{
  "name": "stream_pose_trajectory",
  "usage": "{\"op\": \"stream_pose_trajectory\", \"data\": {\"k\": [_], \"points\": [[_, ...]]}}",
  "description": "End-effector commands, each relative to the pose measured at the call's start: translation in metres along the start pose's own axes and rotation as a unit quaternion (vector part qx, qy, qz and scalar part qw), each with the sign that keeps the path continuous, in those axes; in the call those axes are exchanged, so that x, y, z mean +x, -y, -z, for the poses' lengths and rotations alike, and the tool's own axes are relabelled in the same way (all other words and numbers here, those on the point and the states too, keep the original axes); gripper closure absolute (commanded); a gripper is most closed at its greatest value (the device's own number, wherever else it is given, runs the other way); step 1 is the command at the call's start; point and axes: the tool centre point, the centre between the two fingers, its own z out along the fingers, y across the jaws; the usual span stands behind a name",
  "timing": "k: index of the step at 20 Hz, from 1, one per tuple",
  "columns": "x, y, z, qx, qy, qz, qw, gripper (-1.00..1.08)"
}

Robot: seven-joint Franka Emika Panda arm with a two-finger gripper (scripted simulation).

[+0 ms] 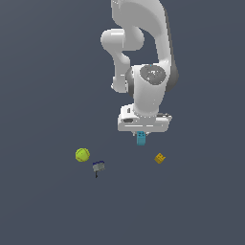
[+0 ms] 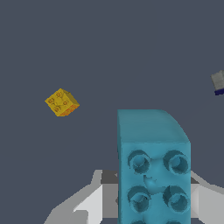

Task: Pick up a designated object from a clutter of objects.

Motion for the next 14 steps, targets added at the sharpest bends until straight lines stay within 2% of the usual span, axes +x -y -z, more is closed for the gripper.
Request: {"op": "stream_pose_trajectory", "data": {"k": [1,14], "points": [[0.003,-0.020,0.026,0.001,0.000,0.000,1.0000,1.08],[0.023,-0.122,0.159,0.001,-0.001,0.000,1.0000,1.08]]}}
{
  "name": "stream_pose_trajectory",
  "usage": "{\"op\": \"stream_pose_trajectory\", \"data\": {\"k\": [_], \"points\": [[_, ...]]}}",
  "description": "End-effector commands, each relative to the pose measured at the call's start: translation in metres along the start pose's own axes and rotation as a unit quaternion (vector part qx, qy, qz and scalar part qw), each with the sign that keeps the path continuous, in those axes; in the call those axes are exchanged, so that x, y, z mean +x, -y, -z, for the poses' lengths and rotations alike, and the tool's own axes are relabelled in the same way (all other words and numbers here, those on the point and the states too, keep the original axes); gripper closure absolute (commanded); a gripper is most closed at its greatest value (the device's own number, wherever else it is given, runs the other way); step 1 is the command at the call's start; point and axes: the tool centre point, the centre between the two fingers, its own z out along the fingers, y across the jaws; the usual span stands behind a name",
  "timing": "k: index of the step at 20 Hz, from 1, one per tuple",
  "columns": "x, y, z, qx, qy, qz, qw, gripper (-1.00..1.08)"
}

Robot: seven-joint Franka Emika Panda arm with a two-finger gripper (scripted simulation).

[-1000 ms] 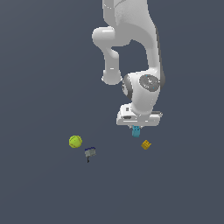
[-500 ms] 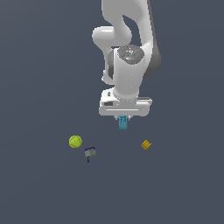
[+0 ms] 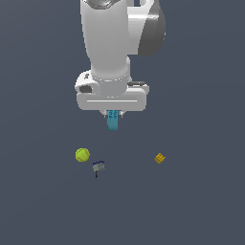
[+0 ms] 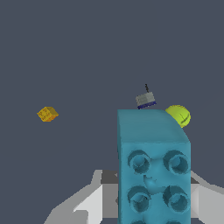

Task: Pick up a designated object from a clutter of objects.

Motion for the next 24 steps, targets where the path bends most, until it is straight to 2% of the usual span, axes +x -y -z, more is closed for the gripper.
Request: {"op": "stream_pose_trajectory", "data": {"k": [1,6,12,24], "points": [[0.004,-0.020,0.026,0.000,0.000,0.000,1.0000,1.08],[0.012,-0.052,0.068,-0.001,0.000,0.000,1.0000,1.08],[0.020,-0.078,0.102,-0.001,0.000,0.000,1.0000,1.08],[0.026,-0.095,0.124,-0.002,0.000,0.000,1.0000,1.08]]}}
